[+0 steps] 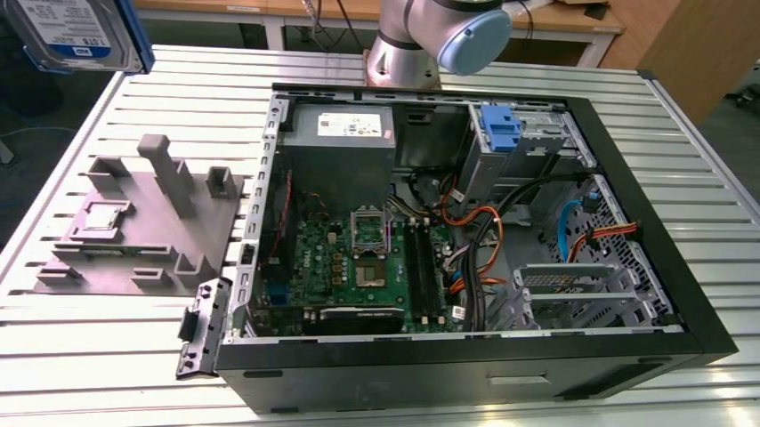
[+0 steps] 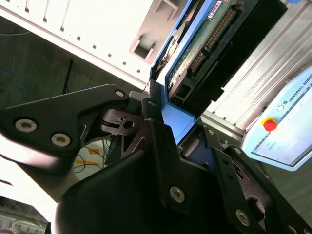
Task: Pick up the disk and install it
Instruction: 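Pick up the disk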
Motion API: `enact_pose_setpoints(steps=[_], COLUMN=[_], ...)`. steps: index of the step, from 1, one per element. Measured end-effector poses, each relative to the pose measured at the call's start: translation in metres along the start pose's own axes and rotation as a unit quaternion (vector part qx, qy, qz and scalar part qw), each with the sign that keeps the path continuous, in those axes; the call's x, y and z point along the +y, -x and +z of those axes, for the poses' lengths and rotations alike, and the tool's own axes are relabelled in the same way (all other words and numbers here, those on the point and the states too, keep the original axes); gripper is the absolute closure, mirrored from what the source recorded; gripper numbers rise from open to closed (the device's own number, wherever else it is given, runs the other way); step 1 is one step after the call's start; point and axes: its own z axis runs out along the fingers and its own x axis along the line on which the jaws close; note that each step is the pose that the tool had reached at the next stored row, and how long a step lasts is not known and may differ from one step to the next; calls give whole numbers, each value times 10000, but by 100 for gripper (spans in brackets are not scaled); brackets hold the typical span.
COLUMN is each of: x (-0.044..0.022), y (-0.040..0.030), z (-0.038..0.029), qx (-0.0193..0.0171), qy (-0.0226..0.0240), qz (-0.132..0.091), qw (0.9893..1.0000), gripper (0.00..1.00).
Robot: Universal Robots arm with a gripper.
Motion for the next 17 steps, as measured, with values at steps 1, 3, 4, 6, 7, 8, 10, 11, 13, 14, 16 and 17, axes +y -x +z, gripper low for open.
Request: enact_pose_setpoints(steps=[1, 3, 4, 6, 7, 8, 10, 11, 13, 14, 16, 17], x=[-6, -17, -22, -29, -32, -36, -43, -46, -53, -57, -67, -72], y=[0, 0, 0, 0, 0, 0, 0, 0, 1, 1, 0, 0], z=[-1, -1, -1, -1, -1, -2, -2, -2, -3, -3, -3, -3], qx=[0, 0, 0, 0, 0, 0, 0, 0, 0, 1, 0, 0], qy=[0, 0, 1, 0, 0, 0, 0, 0, 0, 1, 0, 0], qz=[0, 0, 0, 0, 0, 0, 0, 0, 0, 0, -1, 0], qw=[10000, 10000, 10000, 10000, 10000, 10000, 10000, 10000, 10000, 10000, 10000, 10000], gripper=[63, 63, 63, 63, 63, 63, 63, 63, 63, 63, 63, 63])
